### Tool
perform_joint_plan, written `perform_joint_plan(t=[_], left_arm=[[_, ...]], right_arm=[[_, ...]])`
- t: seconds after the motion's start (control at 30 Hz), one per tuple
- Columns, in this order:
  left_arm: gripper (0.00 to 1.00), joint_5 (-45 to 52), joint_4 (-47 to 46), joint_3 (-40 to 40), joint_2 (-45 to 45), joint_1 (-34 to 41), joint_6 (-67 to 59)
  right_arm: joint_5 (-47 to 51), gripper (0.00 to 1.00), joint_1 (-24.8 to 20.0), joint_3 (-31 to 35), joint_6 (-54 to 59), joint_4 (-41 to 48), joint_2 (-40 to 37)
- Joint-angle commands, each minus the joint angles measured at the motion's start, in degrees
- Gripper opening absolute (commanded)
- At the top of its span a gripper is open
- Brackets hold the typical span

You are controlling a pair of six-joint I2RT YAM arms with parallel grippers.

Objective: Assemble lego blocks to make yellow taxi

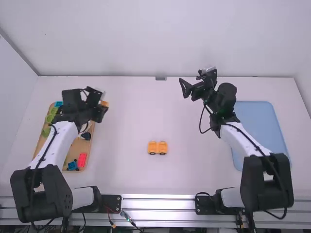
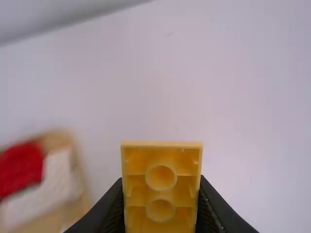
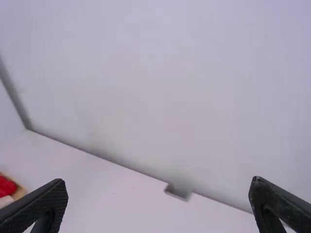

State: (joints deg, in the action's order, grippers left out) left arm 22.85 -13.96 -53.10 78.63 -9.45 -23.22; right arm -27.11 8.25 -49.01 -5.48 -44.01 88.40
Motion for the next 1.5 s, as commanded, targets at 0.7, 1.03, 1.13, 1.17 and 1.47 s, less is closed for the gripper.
perform_joint_plan(t=[0.7, 1.03, 1.13, 1.17, 1.47], left_arm=[[0.05, 43.8, 42.42, -0.9, 16.09, 16.57, 17.94], [0.02, 43.82, 43.63, -0.9, 16.41, 16.52, 15.76], [0.02, 44.39, 43.52, -0.9, 16.41, 16.76, 15.69], [0.02, 44.52, 43.45, -0.9, 16.41, 16.76, 15.67], [0.02, 47.69, 41.46, -0.9, 16.41, 16.5, 9.25]], right_arm=[[-53.24, 0.99, 2.12, -21.31, -5.51, -7.74, 26.62], [-60.63, 0.91, 5.86, -21.49, -3.28, -7.87, 26.69], [-61.59, 0.82, 7.13, -21.49, -3.28, -7.82, 26.69], [-61.59, 0.8, 7.19, -21.49, -3.26, -7.85, 26.69], [-62.05, 0.55, 7.19, -21.49, -3.72, -7.5, 26.69]])
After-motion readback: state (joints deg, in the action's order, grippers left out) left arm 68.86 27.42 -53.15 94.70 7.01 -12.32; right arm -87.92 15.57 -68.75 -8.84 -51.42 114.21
